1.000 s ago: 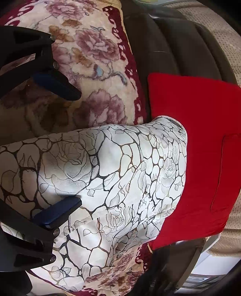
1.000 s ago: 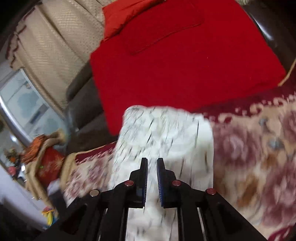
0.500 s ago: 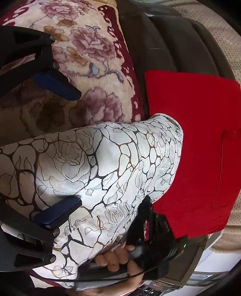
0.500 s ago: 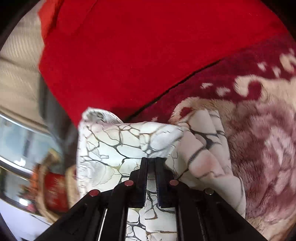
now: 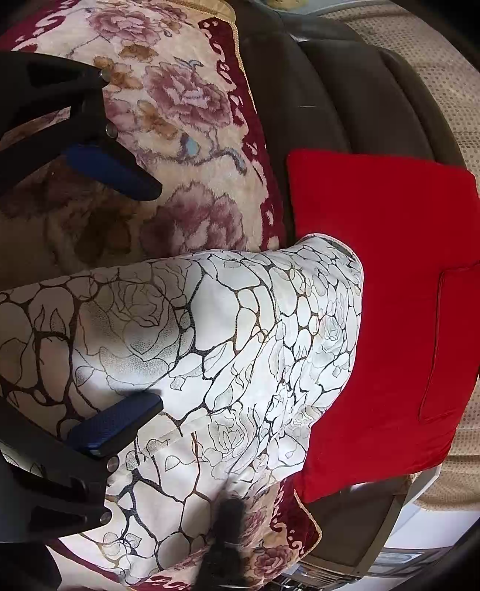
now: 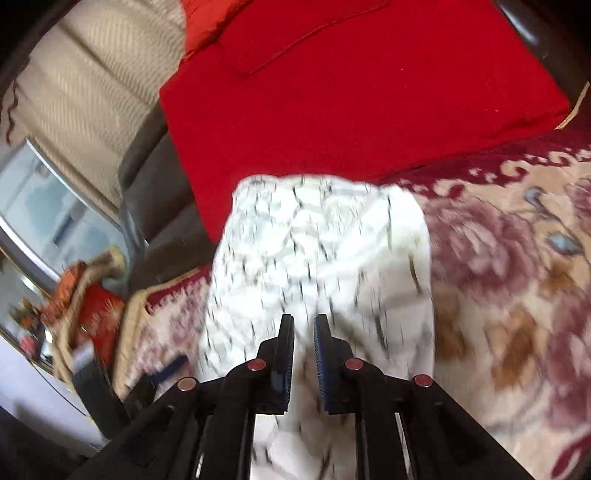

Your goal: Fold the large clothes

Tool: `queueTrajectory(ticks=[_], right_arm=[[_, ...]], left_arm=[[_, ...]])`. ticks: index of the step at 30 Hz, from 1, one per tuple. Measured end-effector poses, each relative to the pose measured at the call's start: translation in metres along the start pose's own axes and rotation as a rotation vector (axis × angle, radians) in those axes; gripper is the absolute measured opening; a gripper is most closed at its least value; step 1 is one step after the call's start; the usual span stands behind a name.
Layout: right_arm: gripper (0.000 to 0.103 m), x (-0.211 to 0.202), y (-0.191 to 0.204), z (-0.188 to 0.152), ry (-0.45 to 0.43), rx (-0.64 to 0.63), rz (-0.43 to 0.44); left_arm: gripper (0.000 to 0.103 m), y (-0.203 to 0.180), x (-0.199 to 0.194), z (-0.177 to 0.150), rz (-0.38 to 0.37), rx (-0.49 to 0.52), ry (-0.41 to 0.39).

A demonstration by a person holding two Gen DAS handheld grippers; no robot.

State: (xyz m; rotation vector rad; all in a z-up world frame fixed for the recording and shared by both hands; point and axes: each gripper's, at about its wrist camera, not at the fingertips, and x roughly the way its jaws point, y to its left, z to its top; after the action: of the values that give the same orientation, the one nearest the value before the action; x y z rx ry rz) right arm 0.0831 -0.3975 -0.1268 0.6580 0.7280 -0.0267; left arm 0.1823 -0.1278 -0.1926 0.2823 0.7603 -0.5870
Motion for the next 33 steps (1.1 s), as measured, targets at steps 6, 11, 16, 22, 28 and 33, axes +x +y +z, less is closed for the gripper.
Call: queueTrajectory(ticks=[6, 11, 16, 22, 28, 33], right_arm=[[0.015, 0.014, -0.027, -0.033, -0.012, 0.039, 0.017], [0.015, -0.014, -0.023, -0.032, -0.050, 0.021, 0.014], [0.017, -0.051, -0.004, -0.044, -0.134, -0.057, -0.025], [0.017, -0.019, -0.022, -0.050, -0.025, -0.008, -0.068], [0.017, -0.018, -0.032, -0.051, -0.026, 0.011, -0.046], [0.017, -0.015, -0.032, -0.051, -0.027, 0.006, -0.039]], left_arm=[[0.103, -0.003, -0.001, -0.001, 0.025, 0.012, -0.006], [0.103, 0.001, -0.002, -0.002, 0.018, -0.005, -0.002], [0.103, -0.001, -0.003, -0.002, 0.021, -0.006, -0.002], [0.103, -0.003, -0.003, -0.002, 0.027, 0.005, -0.002], [0.103, -0.002, -0.002, -0.002, 0.026, 0.006, -0.006], [0.103, -0.003, -0.003, -0.002, 0.026, 0.007, -0.008]])
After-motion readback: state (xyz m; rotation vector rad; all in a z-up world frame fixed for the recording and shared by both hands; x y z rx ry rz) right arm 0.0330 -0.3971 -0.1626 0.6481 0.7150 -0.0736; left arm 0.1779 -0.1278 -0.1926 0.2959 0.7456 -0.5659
